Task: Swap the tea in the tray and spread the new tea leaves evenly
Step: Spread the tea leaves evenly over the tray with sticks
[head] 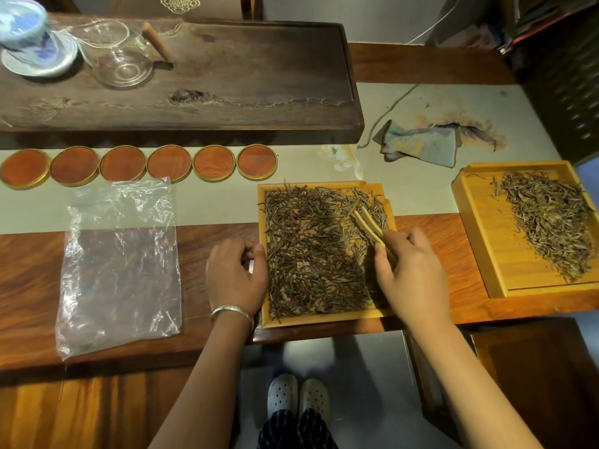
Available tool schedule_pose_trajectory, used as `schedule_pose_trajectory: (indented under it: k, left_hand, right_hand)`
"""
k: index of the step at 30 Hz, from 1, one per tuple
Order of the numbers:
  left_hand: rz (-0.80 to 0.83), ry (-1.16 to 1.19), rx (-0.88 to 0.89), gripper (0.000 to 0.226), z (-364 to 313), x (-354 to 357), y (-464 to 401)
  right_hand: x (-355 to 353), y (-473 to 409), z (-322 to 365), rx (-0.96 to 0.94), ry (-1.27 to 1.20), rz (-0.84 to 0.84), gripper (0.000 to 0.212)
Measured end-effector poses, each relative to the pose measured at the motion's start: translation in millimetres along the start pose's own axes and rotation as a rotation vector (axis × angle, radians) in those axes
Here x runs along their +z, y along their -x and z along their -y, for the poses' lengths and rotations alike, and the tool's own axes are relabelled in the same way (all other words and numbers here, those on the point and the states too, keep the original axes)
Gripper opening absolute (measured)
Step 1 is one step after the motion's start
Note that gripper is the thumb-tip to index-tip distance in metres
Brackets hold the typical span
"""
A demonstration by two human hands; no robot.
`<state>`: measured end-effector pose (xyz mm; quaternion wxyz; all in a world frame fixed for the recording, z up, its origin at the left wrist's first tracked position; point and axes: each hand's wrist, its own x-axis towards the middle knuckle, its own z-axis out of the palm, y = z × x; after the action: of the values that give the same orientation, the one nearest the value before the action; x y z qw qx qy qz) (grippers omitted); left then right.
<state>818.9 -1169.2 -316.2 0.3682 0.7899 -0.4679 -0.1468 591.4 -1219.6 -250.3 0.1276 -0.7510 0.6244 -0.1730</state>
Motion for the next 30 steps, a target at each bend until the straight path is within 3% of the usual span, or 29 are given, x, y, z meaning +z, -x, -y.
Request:
schedule_pose_trajectory:
  k: [11, 21, 27, 30]
  left_hand:
    - [0.006, -0.015, -0.001, 0.013, 1, 1, -1]
    - [0.007, -0.023, -0.002, 0.015, 1, 1, -1]
    - [-0.001, -0.027, 0.006, 0.016, 2, 1, -1]
    - [0.0, -0.029, 0.009, 0.016, 2, 1, -1]
  right_hand:
    - [19, -4, 26, -0.204, 0.024, 0.109, 0.018]
    - [12, 6, 12, -0.129, 0.022, 0.07, 0.024]
    - [-20, 21, -25, 0.02, -0.059, -0.166, 0.028]
    - [-29, 43, -51, 0.147, 0.005, -0.171, 0.029]
